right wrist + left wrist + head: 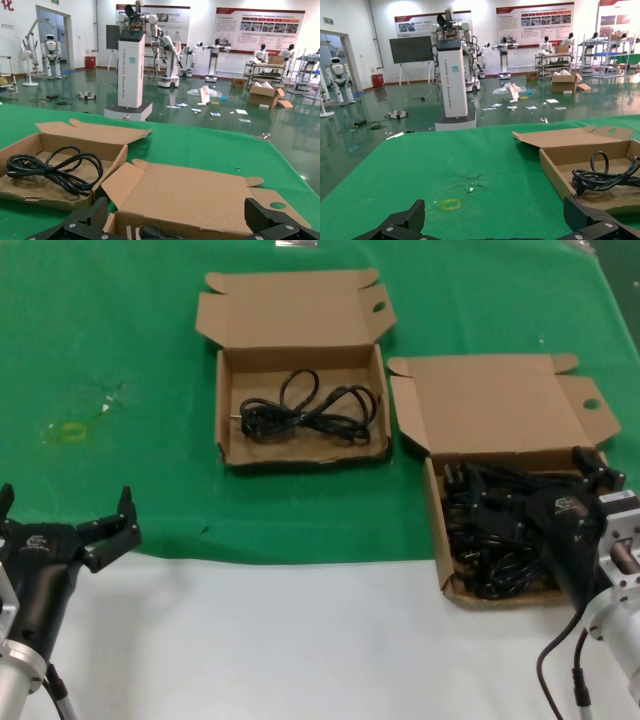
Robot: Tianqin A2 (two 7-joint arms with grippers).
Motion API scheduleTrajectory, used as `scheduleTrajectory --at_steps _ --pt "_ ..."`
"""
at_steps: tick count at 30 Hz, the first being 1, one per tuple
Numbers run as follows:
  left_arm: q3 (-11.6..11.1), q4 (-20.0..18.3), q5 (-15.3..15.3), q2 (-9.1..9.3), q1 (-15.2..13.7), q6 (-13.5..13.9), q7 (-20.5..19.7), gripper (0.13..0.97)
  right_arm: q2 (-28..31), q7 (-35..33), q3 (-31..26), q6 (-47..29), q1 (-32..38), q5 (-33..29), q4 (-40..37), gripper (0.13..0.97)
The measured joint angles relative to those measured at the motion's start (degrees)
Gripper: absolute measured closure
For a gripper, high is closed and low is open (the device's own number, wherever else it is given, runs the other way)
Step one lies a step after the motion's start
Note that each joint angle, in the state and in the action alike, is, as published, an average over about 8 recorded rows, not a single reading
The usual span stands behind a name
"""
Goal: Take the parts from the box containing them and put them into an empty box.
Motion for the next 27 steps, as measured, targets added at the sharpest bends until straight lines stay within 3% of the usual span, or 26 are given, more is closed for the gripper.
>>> scheduleTrajectory --at_steps 27 --pt "0.00 0.00 0.00 0.00 0.00 0.00 0.00 0.132 0.00 0.00 0.00 0.00 0.00 0.00 0.00 0.129"
